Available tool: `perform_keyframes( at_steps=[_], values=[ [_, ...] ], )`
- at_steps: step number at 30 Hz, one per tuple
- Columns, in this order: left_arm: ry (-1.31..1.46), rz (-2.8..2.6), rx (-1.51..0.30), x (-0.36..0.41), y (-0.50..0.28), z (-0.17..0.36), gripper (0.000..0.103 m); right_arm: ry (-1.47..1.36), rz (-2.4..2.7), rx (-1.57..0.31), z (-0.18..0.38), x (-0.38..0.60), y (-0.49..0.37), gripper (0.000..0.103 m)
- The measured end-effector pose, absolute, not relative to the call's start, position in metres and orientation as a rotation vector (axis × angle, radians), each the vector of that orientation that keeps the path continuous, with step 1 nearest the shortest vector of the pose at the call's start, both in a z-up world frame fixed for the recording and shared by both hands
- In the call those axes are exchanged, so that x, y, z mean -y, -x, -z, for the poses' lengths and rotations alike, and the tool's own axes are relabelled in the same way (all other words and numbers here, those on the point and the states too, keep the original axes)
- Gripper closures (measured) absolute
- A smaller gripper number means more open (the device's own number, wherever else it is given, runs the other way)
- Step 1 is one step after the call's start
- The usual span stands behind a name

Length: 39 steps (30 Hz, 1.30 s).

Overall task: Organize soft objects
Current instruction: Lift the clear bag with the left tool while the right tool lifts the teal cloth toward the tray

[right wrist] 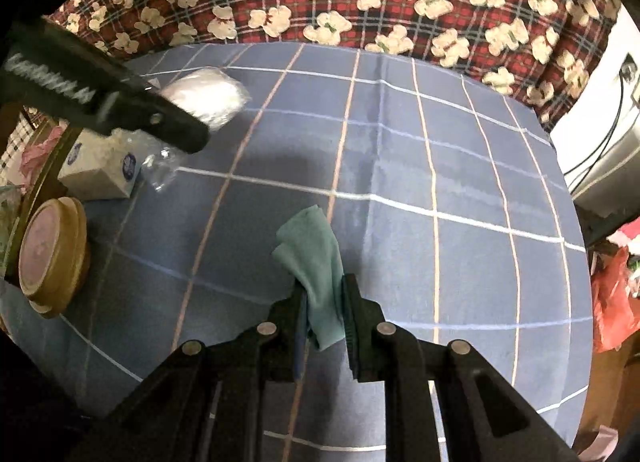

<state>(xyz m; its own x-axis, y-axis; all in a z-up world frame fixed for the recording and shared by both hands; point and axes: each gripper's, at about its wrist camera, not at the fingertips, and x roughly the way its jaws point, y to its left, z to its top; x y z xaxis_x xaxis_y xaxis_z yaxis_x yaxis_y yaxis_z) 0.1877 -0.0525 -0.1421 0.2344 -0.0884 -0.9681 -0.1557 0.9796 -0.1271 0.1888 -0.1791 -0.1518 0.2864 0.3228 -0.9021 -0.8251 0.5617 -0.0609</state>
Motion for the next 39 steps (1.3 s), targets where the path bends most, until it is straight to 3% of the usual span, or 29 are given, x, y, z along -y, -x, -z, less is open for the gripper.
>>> perform_keyframes(
  at_steps=[39],
  values=[
    [0.345, -0.281, -1.141, -0.018, -0.057, 0.07, 0.078, 0.692, -1.044, -0.855, 0.1, 0.092, -0.124, 0.085]
  ],
)
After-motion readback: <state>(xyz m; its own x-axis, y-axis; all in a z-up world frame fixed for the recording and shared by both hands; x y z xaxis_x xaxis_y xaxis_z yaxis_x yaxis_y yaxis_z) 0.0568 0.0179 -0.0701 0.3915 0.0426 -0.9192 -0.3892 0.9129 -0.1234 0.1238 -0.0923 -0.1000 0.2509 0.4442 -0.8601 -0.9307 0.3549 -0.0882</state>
